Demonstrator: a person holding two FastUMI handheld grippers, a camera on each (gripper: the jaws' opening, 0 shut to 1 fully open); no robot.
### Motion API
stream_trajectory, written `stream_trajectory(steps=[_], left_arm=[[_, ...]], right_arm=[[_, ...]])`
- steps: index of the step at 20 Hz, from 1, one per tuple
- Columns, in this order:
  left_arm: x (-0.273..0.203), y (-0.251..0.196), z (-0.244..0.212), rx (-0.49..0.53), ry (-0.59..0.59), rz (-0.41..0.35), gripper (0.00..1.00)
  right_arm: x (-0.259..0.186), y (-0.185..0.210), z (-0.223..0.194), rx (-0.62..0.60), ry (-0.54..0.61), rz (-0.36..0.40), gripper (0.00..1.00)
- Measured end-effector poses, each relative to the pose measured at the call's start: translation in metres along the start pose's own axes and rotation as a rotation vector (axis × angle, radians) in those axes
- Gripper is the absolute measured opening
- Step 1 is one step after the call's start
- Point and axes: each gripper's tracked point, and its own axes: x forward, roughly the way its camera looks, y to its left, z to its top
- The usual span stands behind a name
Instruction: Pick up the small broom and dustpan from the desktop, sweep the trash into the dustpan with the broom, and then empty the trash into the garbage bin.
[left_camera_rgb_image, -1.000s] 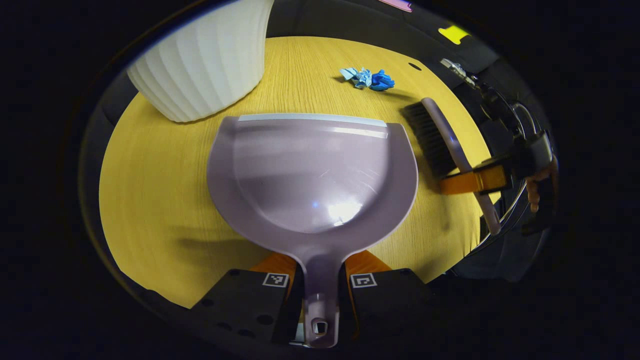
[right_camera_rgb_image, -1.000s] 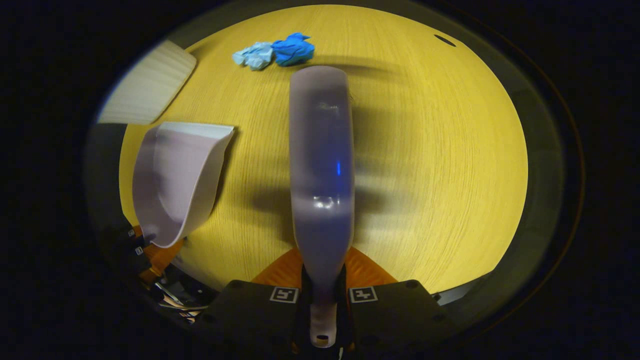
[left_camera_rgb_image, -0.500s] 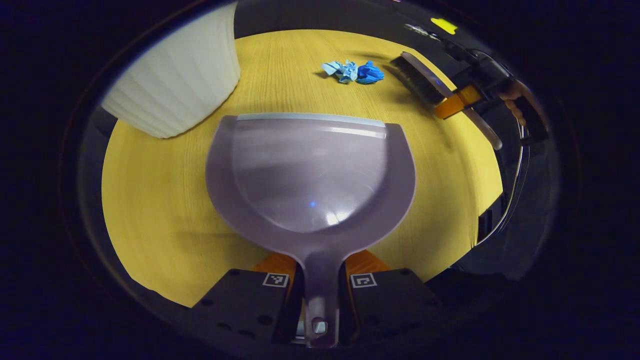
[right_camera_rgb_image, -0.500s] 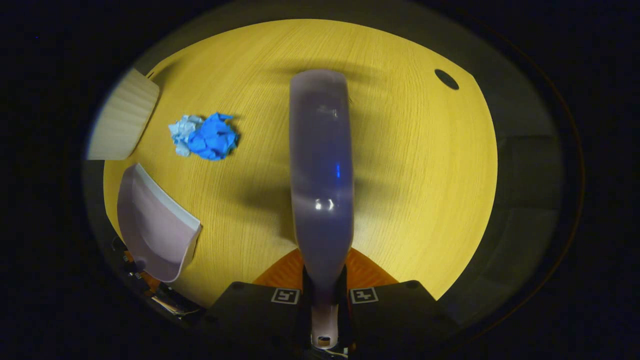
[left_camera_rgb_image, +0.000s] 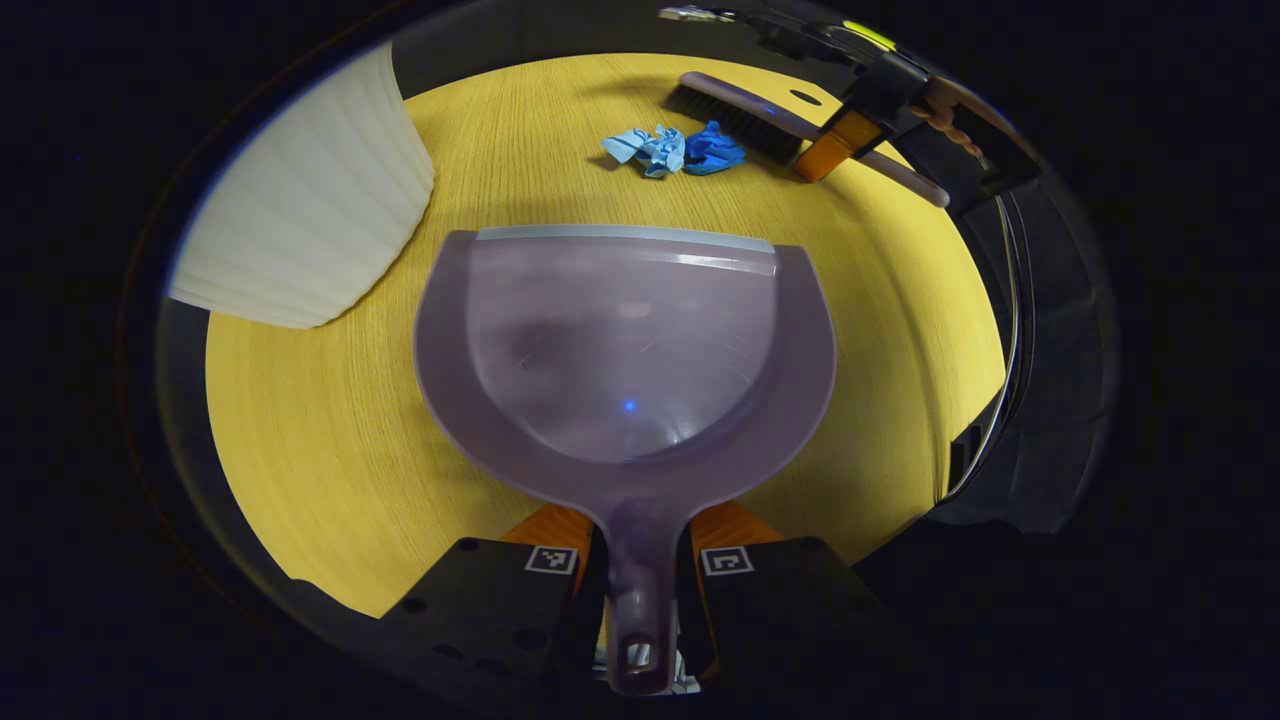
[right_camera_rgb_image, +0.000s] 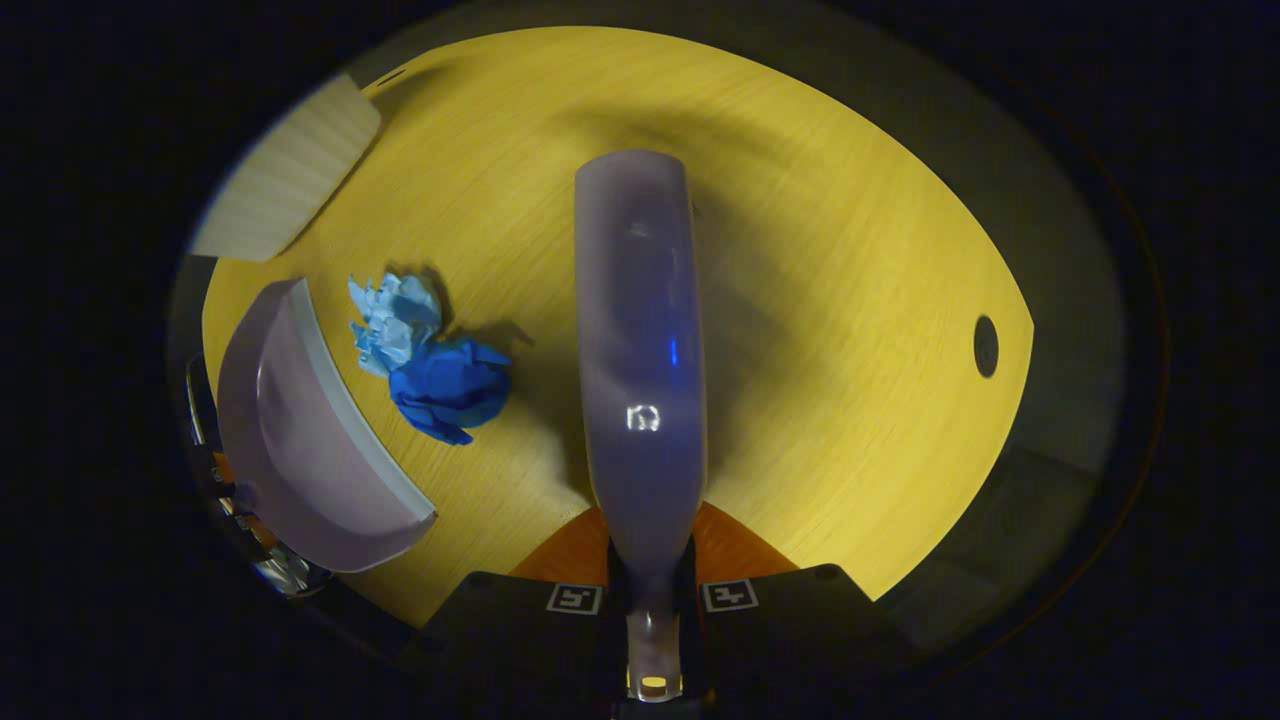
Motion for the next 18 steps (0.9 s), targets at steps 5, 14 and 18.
stream_trajectory(steps=[5,14,18], left_arm=[[0.001,-0.002,0.002,0.0,0.006,0.002,0.29],[0.0,-0.002,-0.003,0.02,-0.016,0.001,0.28],[-0.004,-0.001,-0.004,0.027,-0.059,-0.016,0.3]], right_arm=[[-0.014,0.026,0.015,-0.236,0.027,0.014,0.22],[-0.03,0.008,-0.005,-0.598,0.052,0.056,0.22],[-0.027,0.004,-0.009,-0.542,0.055,0.137,0.22]])
